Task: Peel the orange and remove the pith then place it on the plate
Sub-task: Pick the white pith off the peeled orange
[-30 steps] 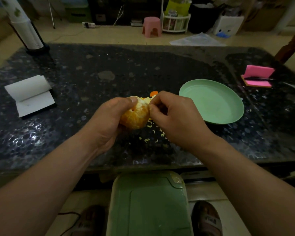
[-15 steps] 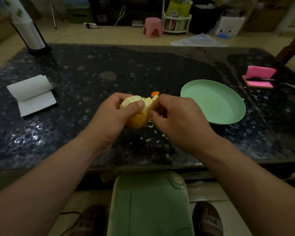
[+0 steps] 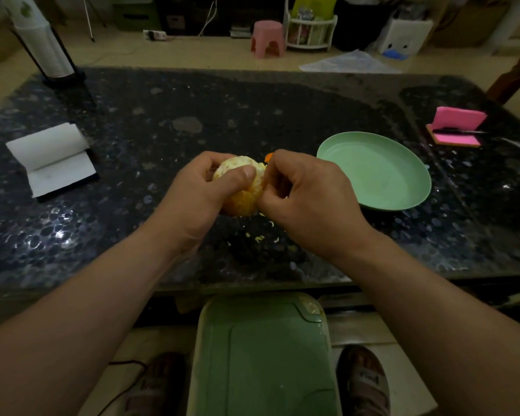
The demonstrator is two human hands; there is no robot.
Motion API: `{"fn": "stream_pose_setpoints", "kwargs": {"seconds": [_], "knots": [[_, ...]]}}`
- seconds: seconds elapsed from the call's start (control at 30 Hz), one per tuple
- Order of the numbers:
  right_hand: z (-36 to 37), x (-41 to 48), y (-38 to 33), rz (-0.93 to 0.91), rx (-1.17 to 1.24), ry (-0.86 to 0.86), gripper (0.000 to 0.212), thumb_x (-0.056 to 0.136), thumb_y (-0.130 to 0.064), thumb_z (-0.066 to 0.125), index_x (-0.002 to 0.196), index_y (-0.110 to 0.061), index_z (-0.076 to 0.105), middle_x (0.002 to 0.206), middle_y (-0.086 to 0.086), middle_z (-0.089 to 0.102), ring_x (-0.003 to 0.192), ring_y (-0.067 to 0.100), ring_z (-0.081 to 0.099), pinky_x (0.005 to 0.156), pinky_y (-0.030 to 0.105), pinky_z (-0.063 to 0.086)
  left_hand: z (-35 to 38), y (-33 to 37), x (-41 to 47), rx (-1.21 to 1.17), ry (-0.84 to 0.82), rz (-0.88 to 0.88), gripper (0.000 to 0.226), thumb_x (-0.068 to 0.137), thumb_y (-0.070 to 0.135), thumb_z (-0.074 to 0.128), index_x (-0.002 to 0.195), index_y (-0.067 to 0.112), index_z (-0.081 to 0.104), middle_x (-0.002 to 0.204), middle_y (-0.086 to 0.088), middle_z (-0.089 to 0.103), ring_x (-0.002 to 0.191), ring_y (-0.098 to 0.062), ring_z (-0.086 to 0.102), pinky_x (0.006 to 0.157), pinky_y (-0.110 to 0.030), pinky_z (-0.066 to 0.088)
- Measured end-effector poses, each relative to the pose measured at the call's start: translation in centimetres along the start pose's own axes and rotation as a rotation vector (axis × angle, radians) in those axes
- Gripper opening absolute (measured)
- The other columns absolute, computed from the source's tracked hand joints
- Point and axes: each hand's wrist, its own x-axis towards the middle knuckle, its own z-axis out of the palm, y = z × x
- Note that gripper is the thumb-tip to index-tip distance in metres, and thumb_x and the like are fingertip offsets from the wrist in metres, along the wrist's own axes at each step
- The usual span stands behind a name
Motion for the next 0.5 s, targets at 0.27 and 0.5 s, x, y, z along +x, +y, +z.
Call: {"fn": "stream_pose_setpoints", "kwargs": {"seconds": [0.27,0.5], "knots": [[-0.3,0.0,0.6,0.050,0.071,0.010,0.016,0.088,-0.025,0.072,0.078,-0.024,0.059,0.067,-0.007,0.058,0.063,0.012,0.056,0.057,0.038,0.050,-0.3,0.1,0.0,-0.046,-0.025,-0.002,0.043,0.085,0.039,0.075,0.122,0.018,0.068,0.112,-0.005,0.079,0.095,-0.021,0.076,0.078,-0.042,0.063],[-1.1,-0.1,0.8,0.120,0.189,-0.081,0.006,0.098,-0.024,0.068,0.099,-0.028,0.072,0.074,-0.017,0.065,0.070,0.008,0.064,0.063,0.034,0.054,-0.5,0.3,0.0,-0.094,-0.019,-0.010,0.044,0.085,0.039,0.073,0.123,0.016,0.068,0.115,-0.010,0.077,0.095,-0.023,0.074,0.075,-0.039,0.061]]}}
